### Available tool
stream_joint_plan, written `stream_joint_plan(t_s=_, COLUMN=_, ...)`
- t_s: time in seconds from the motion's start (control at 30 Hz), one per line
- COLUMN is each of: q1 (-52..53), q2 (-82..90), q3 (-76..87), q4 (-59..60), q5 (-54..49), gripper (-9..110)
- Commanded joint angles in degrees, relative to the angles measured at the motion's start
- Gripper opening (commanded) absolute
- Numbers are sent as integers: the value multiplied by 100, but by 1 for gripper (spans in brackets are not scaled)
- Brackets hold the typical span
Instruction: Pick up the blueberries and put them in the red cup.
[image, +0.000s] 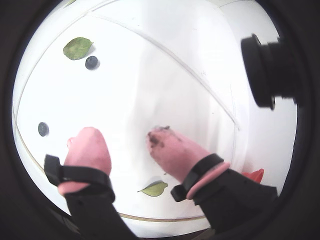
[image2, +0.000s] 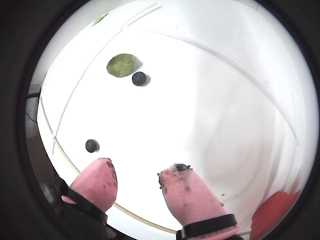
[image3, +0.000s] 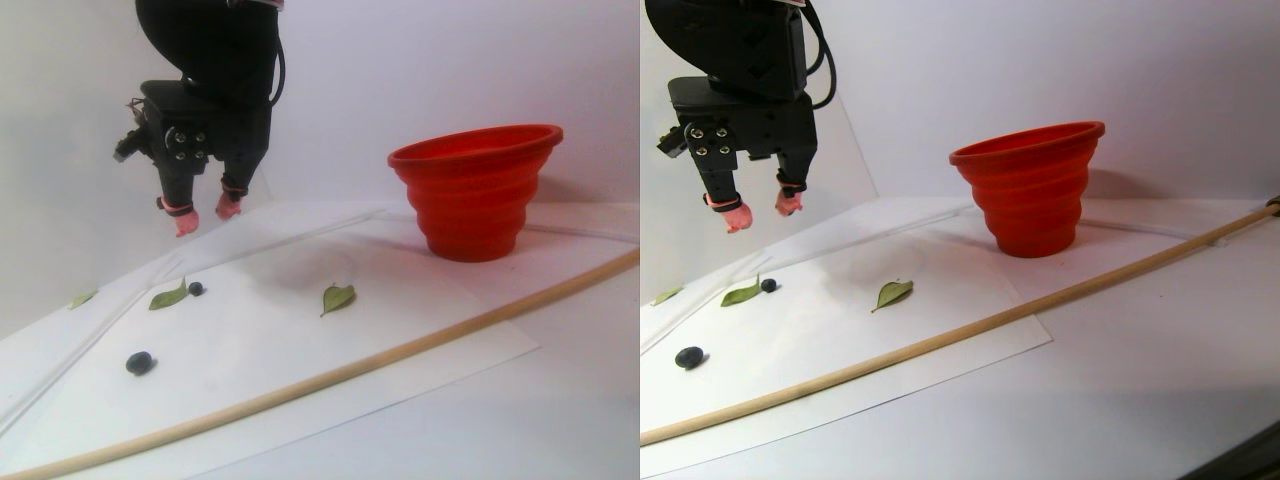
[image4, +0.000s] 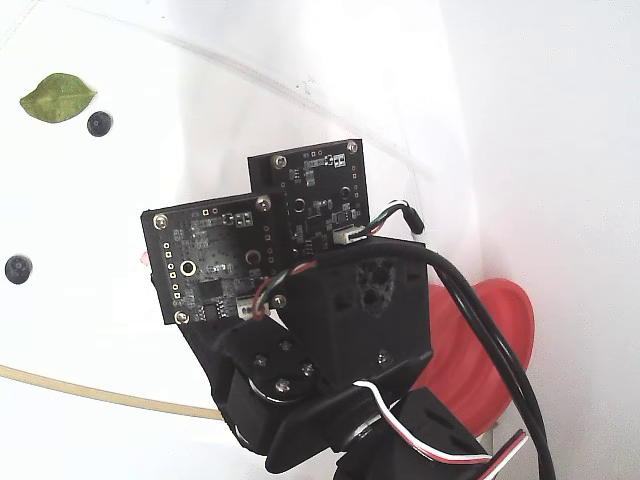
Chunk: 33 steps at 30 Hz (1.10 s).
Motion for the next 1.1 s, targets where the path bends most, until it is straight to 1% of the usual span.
stream_joint_plan(t_s=0.0, q1=-316, q2=-97, q3=-378, q4=-237, q5=-123, gripper=16)
stream_joint_plan(t_s=0.23, q1=-396, q2=-756, q3=-589, q4=-624, q5=-316, gripper=16)
stream_joint_plan(t_s=1.07, q1=-606, q2=-2039, q3=-1433, q4=-1213, q5=-483, gripper=17)
